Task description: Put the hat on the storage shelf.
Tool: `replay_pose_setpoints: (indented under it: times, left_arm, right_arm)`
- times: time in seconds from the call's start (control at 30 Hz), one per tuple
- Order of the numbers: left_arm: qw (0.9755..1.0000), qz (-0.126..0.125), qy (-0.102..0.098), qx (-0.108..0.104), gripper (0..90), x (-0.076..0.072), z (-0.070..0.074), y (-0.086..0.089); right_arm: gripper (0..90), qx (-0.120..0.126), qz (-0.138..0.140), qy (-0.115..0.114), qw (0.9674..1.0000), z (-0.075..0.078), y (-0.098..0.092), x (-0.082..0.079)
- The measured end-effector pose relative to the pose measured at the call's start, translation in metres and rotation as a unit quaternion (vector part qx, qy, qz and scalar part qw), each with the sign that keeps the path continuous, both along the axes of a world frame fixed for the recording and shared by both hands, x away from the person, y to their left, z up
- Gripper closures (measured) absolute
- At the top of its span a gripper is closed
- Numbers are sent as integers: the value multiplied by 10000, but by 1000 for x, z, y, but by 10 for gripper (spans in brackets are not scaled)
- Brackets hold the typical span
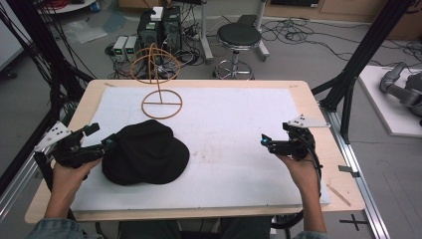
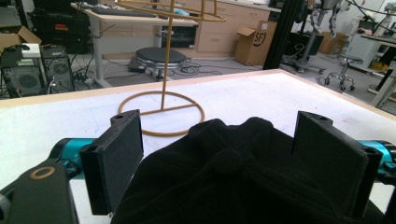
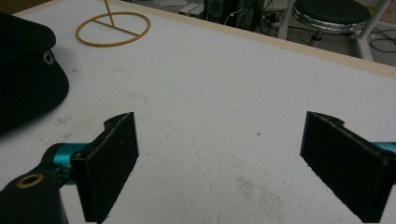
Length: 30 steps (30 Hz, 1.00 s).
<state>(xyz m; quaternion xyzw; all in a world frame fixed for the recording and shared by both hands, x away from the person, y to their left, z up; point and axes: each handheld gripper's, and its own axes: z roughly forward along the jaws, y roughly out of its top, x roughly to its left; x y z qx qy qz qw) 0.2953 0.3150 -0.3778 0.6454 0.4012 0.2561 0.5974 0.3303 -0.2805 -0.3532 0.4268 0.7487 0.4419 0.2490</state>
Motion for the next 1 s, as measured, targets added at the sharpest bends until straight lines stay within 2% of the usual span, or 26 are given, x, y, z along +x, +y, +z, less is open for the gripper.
replay_pose_setpoints:
  times: [0.23,0.5,0.7,0.77,1.0]
  left_arm:
    - [9999,-22,-101,13,170,-3,3,0]
    - [9999,-38,-57,-102,169,0,4,-2]
    - [9998,-150,-100,-20,169,4,5,-10]
    - [9999,-160,-53,34,169,6,3,-12]
    - [9997,-158,162,30,170,15,-7,-15]
  right_arm:
    - [112,-22,49,-8,10000,0,2,2]
    - [112,-12,68,9,10000,-1,3,0]
    - [112,8,63,3,10000,0,0,-4]
    - [112,4,48,21,10000,0,-1,-5]
    - [112,11,-21,64,10000,-2,-8,-9]
